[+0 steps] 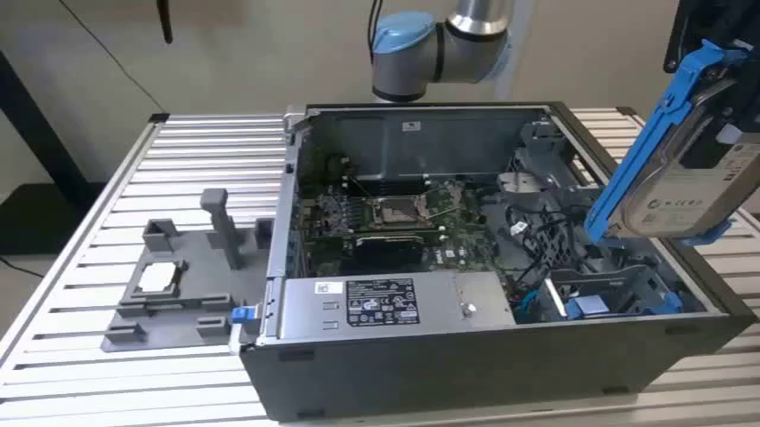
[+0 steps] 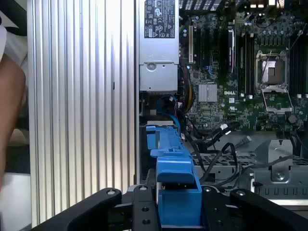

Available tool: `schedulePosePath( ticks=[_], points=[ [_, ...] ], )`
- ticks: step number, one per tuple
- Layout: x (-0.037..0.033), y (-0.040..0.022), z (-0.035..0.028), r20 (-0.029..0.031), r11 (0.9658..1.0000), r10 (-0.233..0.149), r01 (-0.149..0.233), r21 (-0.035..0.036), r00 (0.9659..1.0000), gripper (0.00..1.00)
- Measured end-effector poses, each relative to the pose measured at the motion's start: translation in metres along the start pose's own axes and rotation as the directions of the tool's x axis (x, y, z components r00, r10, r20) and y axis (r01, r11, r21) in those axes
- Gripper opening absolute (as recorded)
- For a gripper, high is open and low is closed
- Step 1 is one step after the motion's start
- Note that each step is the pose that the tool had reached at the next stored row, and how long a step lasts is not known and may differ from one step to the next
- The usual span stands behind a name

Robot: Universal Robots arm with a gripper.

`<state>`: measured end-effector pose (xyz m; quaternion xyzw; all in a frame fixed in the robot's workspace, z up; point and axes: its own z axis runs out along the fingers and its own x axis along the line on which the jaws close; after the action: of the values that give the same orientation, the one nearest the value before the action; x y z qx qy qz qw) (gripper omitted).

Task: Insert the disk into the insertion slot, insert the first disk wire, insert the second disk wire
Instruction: 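Insert the disk into the insertion slot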

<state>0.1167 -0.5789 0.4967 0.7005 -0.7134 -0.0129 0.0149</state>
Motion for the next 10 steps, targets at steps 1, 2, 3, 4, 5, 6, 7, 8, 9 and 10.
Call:
schedulePosePath(
  ticks=[1,2,3,4,5,6,7,8,9,10],
  points=[
    [0.0000,0.0000,0.0000,0.0000,1.0000,0.000,0.000,0.0000,1.0000,0.33],
    [0.0000,0.0000,0.0000,-0.0001,1.0000,0.000,0.000,0.0000,1.0000,0.33],
    [0.0000,0.0000,0.0000,0.0000,1.0000,0.000,0.000,0.0000,1.0000,0.33],
    [0.0000,0.0000,0.0000,0.0000,1.0000,0.000,0.000,0.0000,1.0000,0.33],
    [0.0000,0.0000,0.0000,0.0000,1.0000,0.000,0.000,0.0000,1.0000,0.33],
    [0.0000,0.0000,0.0000,0.0000,1.0000,0.000,0.000,0.0000,1.0000,0.33],
    [0.0000,0.0000,0.0000,0.0000,1.0000,0.000,0.000,0.0000,1.0000,0.33],
    [0.0000,0.0000,0.0000,-0.0001,1.0000,0.000,0.000,0.0000,1.0000,0.33],
    [0.0000,0.0000,0.0000,0.0000,1.0000,0.000,0.000,0.0000,1.0000,0.33],
    [0.0000,0.0000,0.0000,0.0000,1.0000,0.000,0.000,0.0003,1.0000,0.33]
  ],
)
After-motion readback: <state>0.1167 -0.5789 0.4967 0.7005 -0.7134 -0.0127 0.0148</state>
